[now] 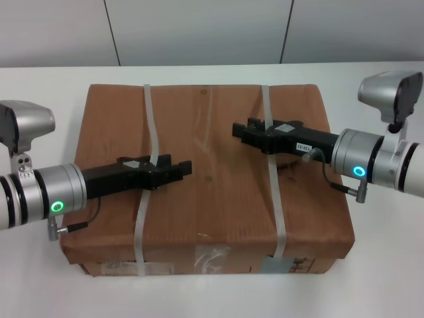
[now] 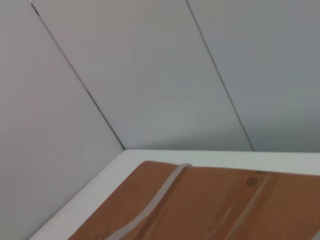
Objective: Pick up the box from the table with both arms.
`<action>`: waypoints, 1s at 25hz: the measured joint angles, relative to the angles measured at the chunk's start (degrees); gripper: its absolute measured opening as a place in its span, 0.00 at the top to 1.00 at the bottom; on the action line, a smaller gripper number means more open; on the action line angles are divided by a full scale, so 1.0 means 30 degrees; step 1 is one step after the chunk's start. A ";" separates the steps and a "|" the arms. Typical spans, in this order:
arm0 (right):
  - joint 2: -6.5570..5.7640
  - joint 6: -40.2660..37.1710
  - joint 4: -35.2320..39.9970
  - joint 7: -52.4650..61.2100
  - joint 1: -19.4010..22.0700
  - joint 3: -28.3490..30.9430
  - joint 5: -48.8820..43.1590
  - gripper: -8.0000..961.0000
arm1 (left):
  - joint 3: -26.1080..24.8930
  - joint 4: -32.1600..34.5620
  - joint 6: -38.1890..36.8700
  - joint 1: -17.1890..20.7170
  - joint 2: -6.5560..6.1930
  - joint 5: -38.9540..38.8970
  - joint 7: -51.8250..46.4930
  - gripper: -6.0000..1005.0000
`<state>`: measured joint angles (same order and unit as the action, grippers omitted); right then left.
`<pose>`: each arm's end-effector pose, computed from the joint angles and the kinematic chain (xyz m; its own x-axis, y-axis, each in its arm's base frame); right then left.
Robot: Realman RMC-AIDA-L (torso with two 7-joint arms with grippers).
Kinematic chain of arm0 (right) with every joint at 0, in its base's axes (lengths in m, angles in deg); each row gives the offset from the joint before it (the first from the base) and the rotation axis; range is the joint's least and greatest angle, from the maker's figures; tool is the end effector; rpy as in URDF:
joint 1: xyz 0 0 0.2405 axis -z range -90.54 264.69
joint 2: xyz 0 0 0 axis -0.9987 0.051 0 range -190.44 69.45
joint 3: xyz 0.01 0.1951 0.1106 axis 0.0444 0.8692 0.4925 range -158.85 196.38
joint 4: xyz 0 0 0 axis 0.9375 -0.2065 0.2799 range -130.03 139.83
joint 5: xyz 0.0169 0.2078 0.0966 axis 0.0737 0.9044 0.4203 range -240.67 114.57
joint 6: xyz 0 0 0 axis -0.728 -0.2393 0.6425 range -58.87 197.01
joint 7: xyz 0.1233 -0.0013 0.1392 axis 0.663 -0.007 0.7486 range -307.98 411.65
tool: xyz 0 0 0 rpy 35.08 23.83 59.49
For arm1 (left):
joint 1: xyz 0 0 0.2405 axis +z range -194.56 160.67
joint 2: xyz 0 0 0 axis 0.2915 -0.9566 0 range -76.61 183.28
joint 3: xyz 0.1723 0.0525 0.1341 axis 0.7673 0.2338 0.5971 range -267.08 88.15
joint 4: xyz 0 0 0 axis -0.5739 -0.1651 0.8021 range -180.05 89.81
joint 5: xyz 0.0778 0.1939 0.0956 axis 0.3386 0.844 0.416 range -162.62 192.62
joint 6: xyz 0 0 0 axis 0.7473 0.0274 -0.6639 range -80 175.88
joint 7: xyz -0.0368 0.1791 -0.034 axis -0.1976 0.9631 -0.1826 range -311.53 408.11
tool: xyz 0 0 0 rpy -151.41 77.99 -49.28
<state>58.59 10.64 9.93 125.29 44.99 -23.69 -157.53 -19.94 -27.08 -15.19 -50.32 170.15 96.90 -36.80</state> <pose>0.2380 0.3869 -0.1101 0.5466 -0.5646 -0.6184 -0.7888 -0.5951 -0.1539 -0.2489 0.3667 -0.0922 0.5801 0.6065 0.5438 0.7612 -0.6412 -0.0970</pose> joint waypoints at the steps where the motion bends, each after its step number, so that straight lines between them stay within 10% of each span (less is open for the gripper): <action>1: -0.0001 -0.0001 -0.0118 -0.0360 0.0037 0.0001 0.0296 0.16 | 0.0004 0.0000 -0.0005 0.0000 0.0001 -0.0014 0.0027 0.38; 3: 0.0000 -0.0009 -0.0288 -0.0840 0.0080 0.0001 0.0605 0.40 | 0.0004 0.0001 -0.0009 0.0025 0.0012 -0.0059 0.0146 0.42; 14: 0.0000 -0.0084 -0.0535 -0.1230 0.0203 0.0036 0.0759 0.91 | -0.0002 -0.0025 -0.0016 0.0161 0.0073 -0.0152 0.0383 0.65; 25: 0.0000 -0.0559 -0.0520 0.0092 0.0201 0.0029 0.0963 0.95 | -0.0127 0.0070 -0.0053 0.0214 0.0083 -0.0175 0.0383 0.87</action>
<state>58.59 8.97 8.37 125.56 45.59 -23.60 -154.65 -20.32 -26.87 -15.34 -49.68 170.40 96.38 -35.65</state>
